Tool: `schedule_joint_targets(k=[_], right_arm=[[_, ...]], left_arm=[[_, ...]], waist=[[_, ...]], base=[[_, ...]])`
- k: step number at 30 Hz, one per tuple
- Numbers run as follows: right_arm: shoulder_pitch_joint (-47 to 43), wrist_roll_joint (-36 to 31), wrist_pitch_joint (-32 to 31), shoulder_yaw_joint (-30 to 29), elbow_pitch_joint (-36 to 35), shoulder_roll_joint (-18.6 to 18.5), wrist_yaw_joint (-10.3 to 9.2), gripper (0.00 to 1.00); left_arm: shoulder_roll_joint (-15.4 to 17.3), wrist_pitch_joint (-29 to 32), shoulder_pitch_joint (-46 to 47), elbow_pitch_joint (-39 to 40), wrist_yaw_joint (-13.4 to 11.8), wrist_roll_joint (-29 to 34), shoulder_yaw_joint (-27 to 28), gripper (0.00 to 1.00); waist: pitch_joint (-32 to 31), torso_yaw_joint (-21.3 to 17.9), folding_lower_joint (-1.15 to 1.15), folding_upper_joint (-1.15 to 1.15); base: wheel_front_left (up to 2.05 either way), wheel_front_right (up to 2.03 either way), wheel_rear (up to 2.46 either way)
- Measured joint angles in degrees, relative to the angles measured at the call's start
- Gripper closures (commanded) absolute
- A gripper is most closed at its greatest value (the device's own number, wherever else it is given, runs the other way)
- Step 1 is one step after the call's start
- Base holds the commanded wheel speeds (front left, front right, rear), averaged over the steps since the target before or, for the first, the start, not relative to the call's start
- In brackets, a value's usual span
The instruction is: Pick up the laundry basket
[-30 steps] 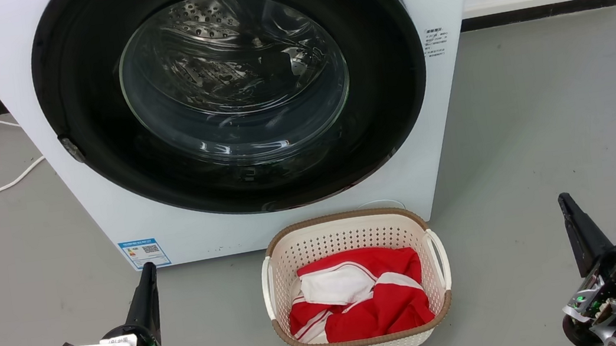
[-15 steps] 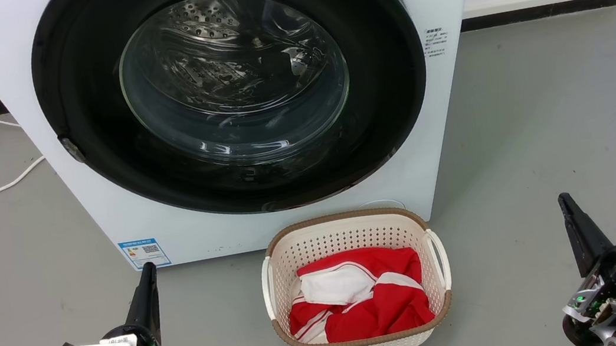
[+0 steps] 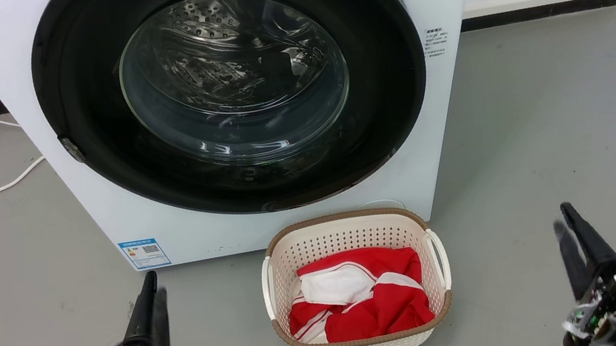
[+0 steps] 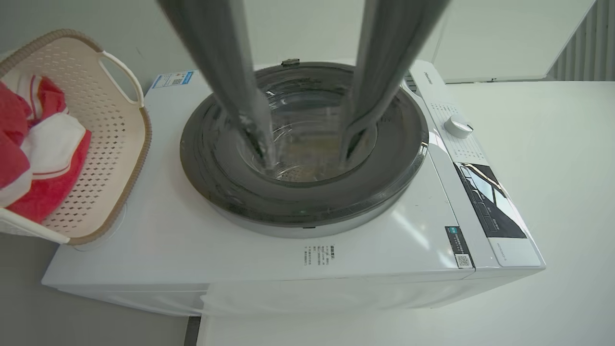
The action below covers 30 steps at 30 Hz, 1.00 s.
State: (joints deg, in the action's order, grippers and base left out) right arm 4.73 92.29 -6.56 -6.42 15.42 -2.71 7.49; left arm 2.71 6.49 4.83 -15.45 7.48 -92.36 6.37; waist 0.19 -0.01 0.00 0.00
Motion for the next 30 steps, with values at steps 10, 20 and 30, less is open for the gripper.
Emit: schedule_joint_targets(k=[10,20,30], right_arm=[[-0.6,-6.4,2.7,0.2,-0.7,0.1,0.0,0.0],[-0.6,-20.3,5.2,0.7,-4.4,0.1,0.0,0.0],[-0.7,-33.7,7.6,2.3,-7.0,0.0,0.0,0.0]], left_arm=[[-0.1,-2.6,-0.7,1.1,0.0,5.7,0.3,0.0],[-0.1,-5.2,-0.7,4.6,-2.1,17.2,-0.3,0.0],[-0.1,-7.5,-0.7,7.3,-4.2,28.9,-2.5,0.0]], waist=[[0.2,0.0,0.0,0.0],[0.5,0.0,0.01,0.0],[0.7,0.0,0.01,0.0]], base=[[0.0,0.0,0.0],[0.0,0.0,0.0],[0.0,0.0,0.0]])
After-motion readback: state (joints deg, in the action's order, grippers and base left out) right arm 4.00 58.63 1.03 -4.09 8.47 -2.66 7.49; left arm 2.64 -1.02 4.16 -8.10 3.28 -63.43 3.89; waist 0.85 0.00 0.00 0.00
